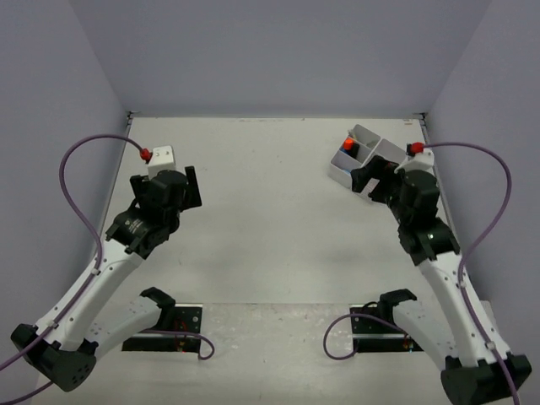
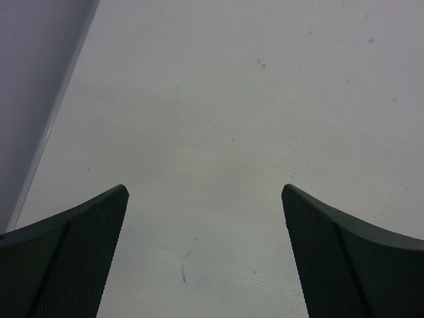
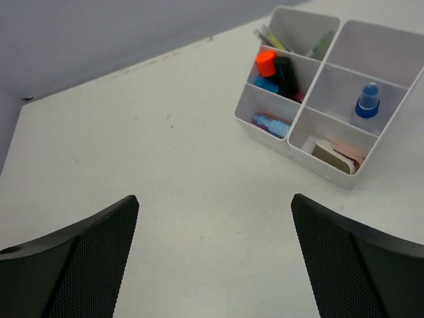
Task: Sort the stationery into containers
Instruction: Reset both arms
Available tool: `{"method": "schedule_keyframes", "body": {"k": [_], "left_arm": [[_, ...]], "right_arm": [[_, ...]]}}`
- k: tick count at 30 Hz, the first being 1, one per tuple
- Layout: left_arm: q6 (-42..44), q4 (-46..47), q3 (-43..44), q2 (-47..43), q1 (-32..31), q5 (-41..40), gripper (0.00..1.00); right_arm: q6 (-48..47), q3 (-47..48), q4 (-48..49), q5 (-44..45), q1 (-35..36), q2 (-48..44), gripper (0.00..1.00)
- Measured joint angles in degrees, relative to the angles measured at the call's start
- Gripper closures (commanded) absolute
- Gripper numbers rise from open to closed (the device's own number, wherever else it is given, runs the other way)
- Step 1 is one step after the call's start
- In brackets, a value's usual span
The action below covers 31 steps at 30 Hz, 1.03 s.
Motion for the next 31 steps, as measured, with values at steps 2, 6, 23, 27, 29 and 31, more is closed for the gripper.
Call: {"method": "schedule_keyframes", "body": {"k": [2, 6, 23, 27, 29, 31], "left_arm": [[1.2, 0.9, -0.8, -1.0, 0.0, -1.4, 0.0], [2.7, 2.7, -1.3, -4.2, 0.0, -2.7, 0.0], [5.2, 8.3, -11.1, -20.3, 0.0, -2.7, 0.0], [5.2, 8.4, -11.7, -21.2, 0.0, -2.6, 0.0], [5.2, 8.5, -11.7, -21.5, 0.0, -2.6, 0.0], [5.2, 8.6, -11.8, -21.5, 0.0, -2.6, 0.0]], "right_arm": [[-3.4, -0.5, -2.3, 0.9, 1.8, -8.9, 0.01], [-7.7, 1.6, -6.8, 1.6, 1.7, -22.0, 0.01], [-14.0, 4.2, -20.6, 1.2, 2.2, -30.0, 0.01], [-14.3, 3.2, -20.8, 1.3, 2.2, -31.1, 0.01], [-14.3, 2.9, -20.7, 1.4, 2.2, -31.5, 0.01], [-14.4, 2.4, -20.5, 1.4, 2.2, -31.8, 0.01]]}}
